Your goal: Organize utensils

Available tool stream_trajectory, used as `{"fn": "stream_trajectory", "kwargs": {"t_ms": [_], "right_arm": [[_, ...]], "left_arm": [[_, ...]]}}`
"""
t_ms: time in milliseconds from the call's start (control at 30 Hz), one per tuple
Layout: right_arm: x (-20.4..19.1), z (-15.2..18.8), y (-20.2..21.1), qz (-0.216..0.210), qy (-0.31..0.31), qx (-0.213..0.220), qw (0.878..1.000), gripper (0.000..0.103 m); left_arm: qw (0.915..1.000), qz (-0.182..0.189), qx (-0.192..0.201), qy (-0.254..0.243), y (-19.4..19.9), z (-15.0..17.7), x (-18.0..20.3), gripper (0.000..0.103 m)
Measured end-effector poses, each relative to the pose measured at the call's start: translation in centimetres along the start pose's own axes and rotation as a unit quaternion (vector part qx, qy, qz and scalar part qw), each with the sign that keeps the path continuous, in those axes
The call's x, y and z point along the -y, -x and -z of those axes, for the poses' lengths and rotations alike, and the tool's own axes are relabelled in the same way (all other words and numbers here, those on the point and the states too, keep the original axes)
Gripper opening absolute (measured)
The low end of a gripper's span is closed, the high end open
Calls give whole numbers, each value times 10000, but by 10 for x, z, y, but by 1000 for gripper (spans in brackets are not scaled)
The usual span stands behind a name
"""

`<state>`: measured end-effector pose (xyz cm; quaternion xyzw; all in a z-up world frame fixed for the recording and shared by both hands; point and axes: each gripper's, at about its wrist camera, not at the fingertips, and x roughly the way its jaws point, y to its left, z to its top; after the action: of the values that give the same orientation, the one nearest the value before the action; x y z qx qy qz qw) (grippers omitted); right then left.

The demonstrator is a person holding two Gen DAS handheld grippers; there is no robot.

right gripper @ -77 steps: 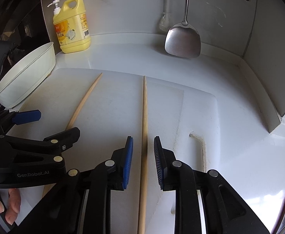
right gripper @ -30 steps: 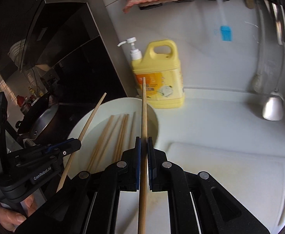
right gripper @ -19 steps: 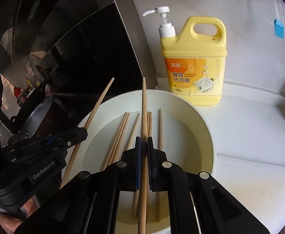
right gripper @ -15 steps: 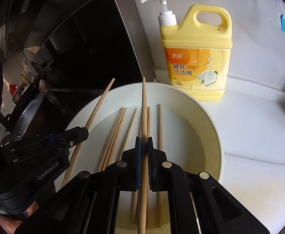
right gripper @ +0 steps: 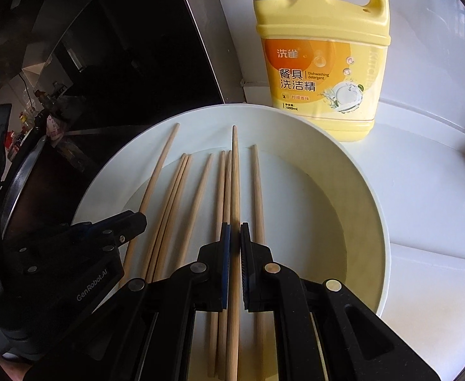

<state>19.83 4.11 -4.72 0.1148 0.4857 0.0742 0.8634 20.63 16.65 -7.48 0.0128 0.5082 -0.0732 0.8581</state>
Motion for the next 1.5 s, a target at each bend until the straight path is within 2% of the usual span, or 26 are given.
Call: {"fn": "stream_trajectory", "kwargs": {"t_ms": [33,67,100,133,200,500,700,1233,1500], "right_arm": [[0,0,1,28,-3,23,10000,6],[0,0,3,54,-4,61,10000,6],[1,0,6,82,9,102,9999,7],[1,1,10,111,20,143,9998,7],[4,2,17,136,-7,195,9997,12],[5,11,40,141,-116,220,9996,38],[1,17,52,184,-93,232,9995,47],[-5,29,76,373,-224,229,9988,55],[-7,31,82,402,-252,255,9985,56]], "left_arm": [[10000,-17,-11,37,1,1,-1,29],[10000,-48,1,82,3,2,-3,56],[9998,-101,43,141,7,2,-5,69],[9996,-121,142,198,12,4,-7,77],[9993,-197,208,235,15,6,-9,77],[9985,-348,-89,417,30,15,-16,86],[9981,-448,-210,363,44,24,-16,87],[9980,-511,42,360,83,35,-20,89],[9976,-578,119,364,86,35,-22,89]]}}
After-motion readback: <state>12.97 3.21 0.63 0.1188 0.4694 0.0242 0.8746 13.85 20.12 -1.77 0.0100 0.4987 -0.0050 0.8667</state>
